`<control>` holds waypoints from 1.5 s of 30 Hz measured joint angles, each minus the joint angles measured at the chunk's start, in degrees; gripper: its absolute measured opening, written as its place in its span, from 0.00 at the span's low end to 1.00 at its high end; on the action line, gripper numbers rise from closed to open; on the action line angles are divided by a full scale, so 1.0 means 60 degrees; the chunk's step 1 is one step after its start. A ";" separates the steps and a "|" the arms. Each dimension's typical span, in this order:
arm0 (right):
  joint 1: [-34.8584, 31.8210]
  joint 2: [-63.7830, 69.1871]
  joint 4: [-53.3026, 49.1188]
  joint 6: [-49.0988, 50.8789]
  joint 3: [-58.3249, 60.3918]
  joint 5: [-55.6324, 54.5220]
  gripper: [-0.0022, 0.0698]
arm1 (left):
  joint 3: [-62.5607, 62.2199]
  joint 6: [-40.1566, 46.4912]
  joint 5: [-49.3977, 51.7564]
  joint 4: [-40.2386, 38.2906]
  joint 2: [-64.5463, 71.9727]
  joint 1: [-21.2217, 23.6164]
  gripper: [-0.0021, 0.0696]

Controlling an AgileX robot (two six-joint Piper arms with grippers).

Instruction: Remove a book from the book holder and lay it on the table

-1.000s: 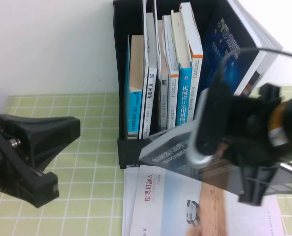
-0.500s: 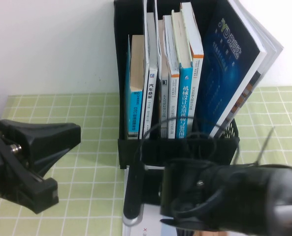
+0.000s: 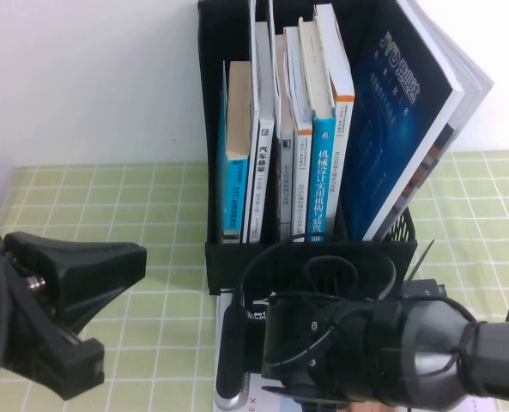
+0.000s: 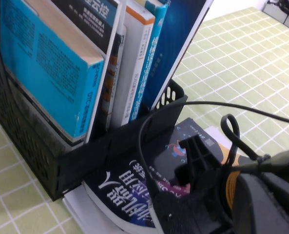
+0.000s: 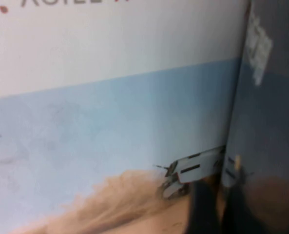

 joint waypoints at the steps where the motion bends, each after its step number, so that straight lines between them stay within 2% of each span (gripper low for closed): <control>1: 0.0000 0.0000 0.0043 -0.0042 0.0000 0.0000 0.60 | 0.0016 0.0024 0.0028 0.0000 -0.0041 0.0000 0.02; 2: -0.0017 0.0000 0.0140 -0.0122 0.0000 -0.0024 0.66 | 0.0039 0.0023 0.0065 0.0000 -0.0093 0.0000 0.02; 5: -0.0037 -0.0223 0.1075 -0.1098 0.0000 -0.0063 0.74 | 0.0061 0.0105 0.0125 0.0000 -0.0437 0.0000 0.02; 9: -0.0037 -0.1027 0.3440 -0.3617 0.0000 0.0084 0.74 | 0.0103 0.0170 0.0382 0.0017 -0.1139 0.0000 0.02; 12: -0.0037 -0.1907 0.5340 -0.4858 0.0000 0.0628 0.71 | 0.0414 0.0191 0.0731 0.0017 -0.1820 0.0000 0.02; 14: -0.0037 -0.2651 0.6045 -0.5372 0.0000 0.1079 0.61 | 0.0767 0.0191 0.1023 0.0017 -0.2330 0.0000 0.02; 18: -0.0001 -0.4489 0.6182 -0.5637 0.0000 0.1621 0.22 | 0.1758 0.0139 0.1229 0.0017 -0.3624 0.0000 0.02; 19: -0.0001 -0.4906 0.6182 -0.5637 0.0000 0.1667 0.16 | 0.1990 0.0130 0.1229 0.0017 -0.3929 0.0000 0.02; 22: -0.0001 -0.6411 0.6182 -0.5370 0.0000 0.1730 0.07 | 0.2819 0.0111 0.1144 0.0037 -0.5038 0.0000 0.02; 28: -0.0001 -0.9443 0.5992 -0.4020 0.0642 0.0682 0.04 | 0.4492 -0.0008 0.0236 0.0331 -0.6173 0.0000 0.03; 31: -0.0001 -1.0893 0.5021 -0.2687 0.1884 -0.0469 0.04 | 0.5187 -0.0008 -0.0628 0.0780 -0.6214 0.0000 0.03; 36: -0.0001 -1.3002 0.2882 0.0689 0.4872 -0.1507 0.04 | 0.5890 -0.0008 -0.1631 0.1100 -0.6214 0.0000 0.03; 41: -0.0001 -1.4266 0.1768 0.1497 0.7124 -0.1608 0.04 | 0.5930 -0.0008 -0.1928 0.1147 -0.6214 0.0000 0.03; 45: -0.0001 -1.4712 0.1507 0.1566 0.7676 -0.1669 0.04 | 0.5937 -0.0030 -0.1977 0.1077 -0.6214 0.0000 0.03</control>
